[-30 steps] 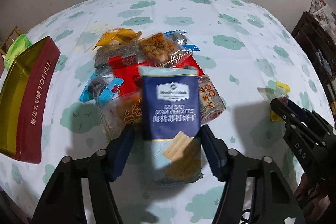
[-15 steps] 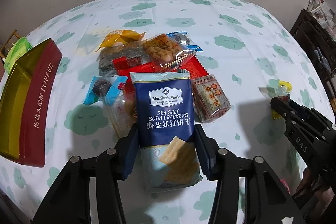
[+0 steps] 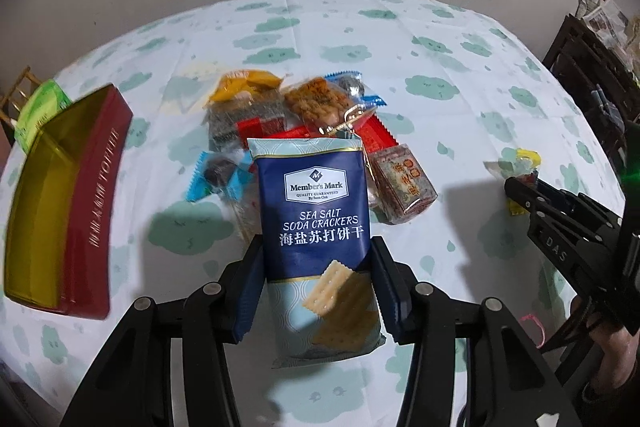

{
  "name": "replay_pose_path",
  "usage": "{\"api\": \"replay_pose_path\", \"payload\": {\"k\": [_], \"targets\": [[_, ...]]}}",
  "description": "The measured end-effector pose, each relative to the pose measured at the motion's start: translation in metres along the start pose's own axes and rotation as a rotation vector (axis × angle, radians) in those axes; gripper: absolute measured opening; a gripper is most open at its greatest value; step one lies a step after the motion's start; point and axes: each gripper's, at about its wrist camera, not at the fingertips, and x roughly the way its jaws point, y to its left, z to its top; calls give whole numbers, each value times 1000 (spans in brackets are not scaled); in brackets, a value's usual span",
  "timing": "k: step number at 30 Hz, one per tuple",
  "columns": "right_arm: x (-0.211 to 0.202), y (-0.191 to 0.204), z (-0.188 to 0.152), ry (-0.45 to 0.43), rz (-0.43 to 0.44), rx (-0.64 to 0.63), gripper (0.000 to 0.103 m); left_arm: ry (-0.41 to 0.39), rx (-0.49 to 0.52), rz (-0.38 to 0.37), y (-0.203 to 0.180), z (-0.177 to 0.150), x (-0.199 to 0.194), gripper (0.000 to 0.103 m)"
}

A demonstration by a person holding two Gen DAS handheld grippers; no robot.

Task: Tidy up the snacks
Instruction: 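Carry the cracker pack into the gold tin and open the left gripper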

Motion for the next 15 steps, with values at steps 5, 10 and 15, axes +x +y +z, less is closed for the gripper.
{"api": "replay_pose_path", "payload": {"k": [5,10,15], "targets": [[1,2,2,8,-16,-3,25,-15,7,23,9,4,-9,46],[1,4,3,16,-31,-6,25,-34,-2,59,29,8,-18,46],[2,5,4,22,-45,-5,25,-63,-15,110,63,14,-31,46]]}}
